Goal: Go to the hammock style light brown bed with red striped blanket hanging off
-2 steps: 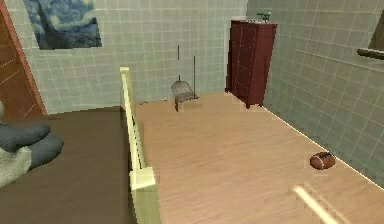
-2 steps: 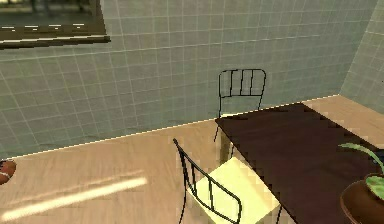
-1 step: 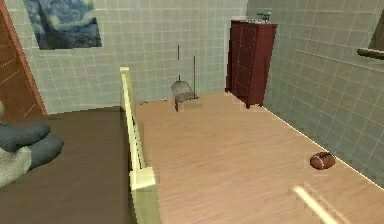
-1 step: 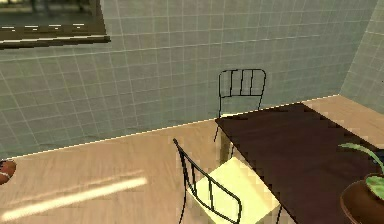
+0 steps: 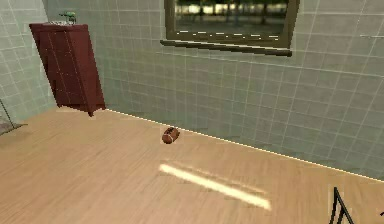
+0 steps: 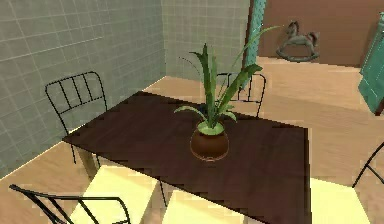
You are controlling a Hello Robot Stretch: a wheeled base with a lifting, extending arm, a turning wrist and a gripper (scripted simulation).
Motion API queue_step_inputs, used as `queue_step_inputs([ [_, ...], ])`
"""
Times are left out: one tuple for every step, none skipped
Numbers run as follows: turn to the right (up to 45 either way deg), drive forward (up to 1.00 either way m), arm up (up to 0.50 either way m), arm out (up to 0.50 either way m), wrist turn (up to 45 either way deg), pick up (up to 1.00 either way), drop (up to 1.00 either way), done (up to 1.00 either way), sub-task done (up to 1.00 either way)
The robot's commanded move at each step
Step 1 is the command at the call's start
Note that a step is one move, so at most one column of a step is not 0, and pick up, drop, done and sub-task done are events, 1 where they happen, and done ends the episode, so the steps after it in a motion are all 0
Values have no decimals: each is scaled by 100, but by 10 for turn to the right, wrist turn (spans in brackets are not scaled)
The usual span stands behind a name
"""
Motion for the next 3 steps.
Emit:
queue_step_inputs([
  [60, 0, 0, 0, 0, 0, 0, 0, 0],
  [0, 25, 0, 0, 0, 0, 0, 0, 0],
  [-450, 0, 0, 0, 0, 0, 0, 0, 0],
])
